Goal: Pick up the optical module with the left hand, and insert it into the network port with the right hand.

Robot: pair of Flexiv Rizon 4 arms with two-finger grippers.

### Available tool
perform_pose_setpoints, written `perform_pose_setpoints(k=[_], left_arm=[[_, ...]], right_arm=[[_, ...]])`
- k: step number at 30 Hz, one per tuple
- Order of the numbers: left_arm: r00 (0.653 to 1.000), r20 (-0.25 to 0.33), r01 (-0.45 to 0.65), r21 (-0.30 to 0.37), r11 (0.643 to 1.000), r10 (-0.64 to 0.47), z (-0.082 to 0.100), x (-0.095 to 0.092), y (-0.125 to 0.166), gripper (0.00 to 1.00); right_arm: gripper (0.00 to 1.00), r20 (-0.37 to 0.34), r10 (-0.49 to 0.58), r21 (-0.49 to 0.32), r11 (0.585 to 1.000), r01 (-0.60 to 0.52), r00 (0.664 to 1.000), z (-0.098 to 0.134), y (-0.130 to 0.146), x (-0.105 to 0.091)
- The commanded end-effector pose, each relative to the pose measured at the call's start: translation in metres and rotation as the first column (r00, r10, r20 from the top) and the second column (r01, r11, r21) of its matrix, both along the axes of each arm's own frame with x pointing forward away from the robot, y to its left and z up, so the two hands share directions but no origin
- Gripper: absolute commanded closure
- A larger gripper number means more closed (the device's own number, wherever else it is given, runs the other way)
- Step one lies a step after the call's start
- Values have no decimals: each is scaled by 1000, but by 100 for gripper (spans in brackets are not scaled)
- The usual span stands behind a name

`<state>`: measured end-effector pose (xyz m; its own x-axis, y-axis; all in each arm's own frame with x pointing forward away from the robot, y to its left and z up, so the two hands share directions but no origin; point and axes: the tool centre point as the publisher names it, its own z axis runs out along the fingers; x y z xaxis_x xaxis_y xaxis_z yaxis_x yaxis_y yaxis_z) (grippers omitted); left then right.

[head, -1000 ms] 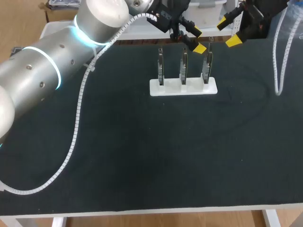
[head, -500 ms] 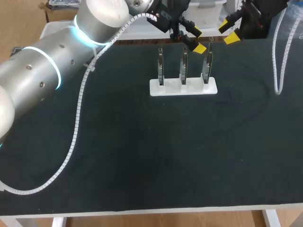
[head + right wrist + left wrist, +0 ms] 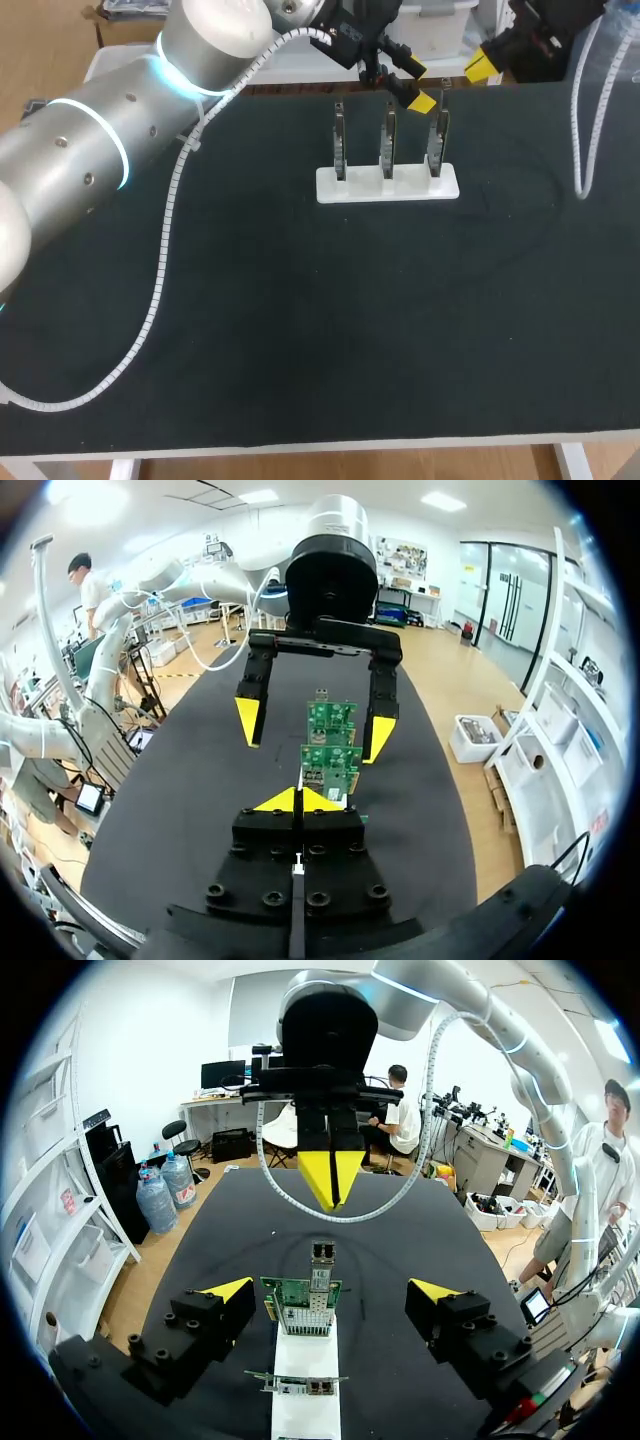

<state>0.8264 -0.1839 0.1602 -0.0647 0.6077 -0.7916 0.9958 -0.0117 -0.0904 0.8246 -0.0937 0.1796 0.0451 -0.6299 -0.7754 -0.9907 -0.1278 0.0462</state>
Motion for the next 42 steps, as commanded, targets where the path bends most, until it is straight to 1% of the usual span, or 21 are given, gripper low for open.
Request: perform_pose_setpoints(k=[1, 15, 25, 35, 42], left_arm=[[999, -31, 38, 7, 999, -37, 1, 10, -4, 0], [999, -31, 38, 7, 999, -37, 1, 10, -4, 0], [999, -31, 38, 7, 999, -37, 1, 10, -4, 0], [999, -31, 38, 7, 999, -37, 1, 10, -4, 0], [999, -31, 38, 7, 999, -37, 1, 10, -4, 0]], right_arm=[[100, -98, 125, -2, 992, -126, 987, 3, 3, 10], [100, -74, 163, 2, 987, -163, 984, 10, 18, 20], [100, -79, 184, -1, 983, -185, 980, 9, 25, 23], [100, -100, 195, -4, 981, -196, 976, 2, 29, 21], [100, -100, 203, -4, 979, -204, 974, 2, 32, 25]])
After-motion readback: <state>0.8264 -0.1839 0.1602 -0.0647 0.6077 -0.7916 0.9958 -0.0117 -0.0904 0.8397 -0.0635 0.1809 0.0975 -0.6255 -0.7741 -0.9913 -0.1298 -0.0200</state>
